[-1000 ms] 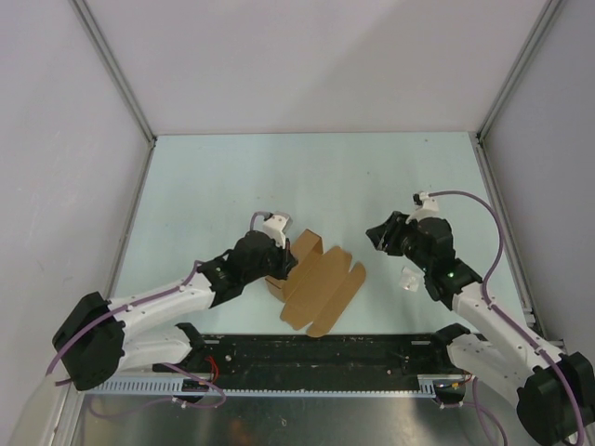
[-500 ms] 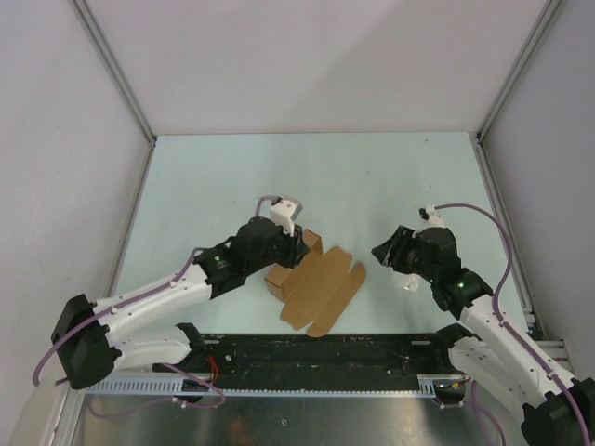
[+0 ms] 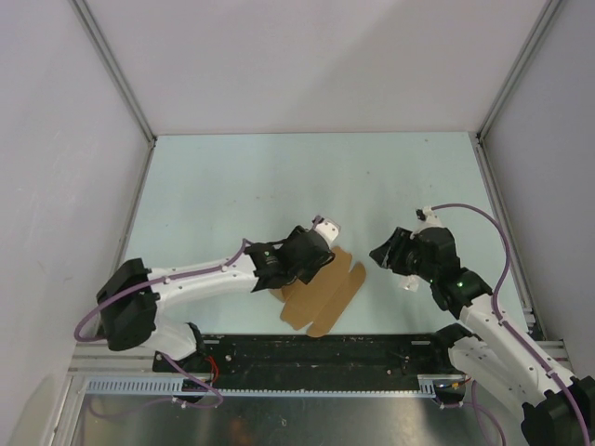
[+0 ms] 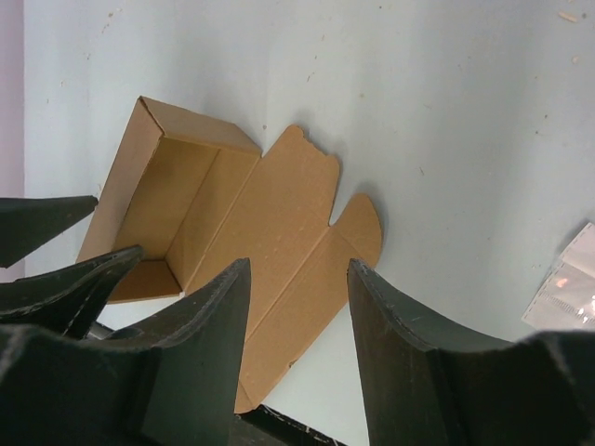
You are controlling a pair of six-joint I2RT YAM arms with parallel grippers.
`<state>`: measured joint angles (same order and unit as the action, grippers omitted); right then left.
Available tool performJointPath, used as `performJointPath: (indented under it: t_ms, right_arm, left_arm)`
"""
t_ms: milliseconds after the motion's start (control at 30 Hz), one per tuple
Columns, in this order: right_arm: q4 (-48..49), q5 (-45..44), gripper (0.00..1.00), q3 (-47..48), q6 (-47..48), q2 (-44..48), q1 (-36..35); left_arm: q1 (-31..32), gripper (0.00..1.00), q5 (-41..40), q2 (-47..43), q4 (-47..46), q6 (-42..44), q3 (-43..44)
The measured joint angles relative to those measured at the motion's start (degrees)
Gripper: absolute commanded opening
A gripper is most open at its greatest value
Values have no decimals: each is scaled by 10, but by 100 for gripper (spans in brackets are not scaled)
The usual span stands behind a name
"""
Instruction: Fold the paper box
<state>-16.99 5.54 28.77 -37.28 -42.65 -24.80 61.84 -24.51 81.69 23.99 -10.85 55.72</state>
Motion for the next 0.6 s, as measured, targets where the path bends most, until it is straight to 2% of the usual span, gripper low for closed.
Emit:
performJointPath:
  t_ms: [433, 600]
  right_arm:
    - [-7, 14, 52, -1, 16, 2, 0]
    - [-7, 17, 52, -8, 18, 7, 0]
  left_arm:
    - [21, 62, -103, 80, 42, 46, 32]
    - [22, 59, -122, 90, 48, 55, 33]
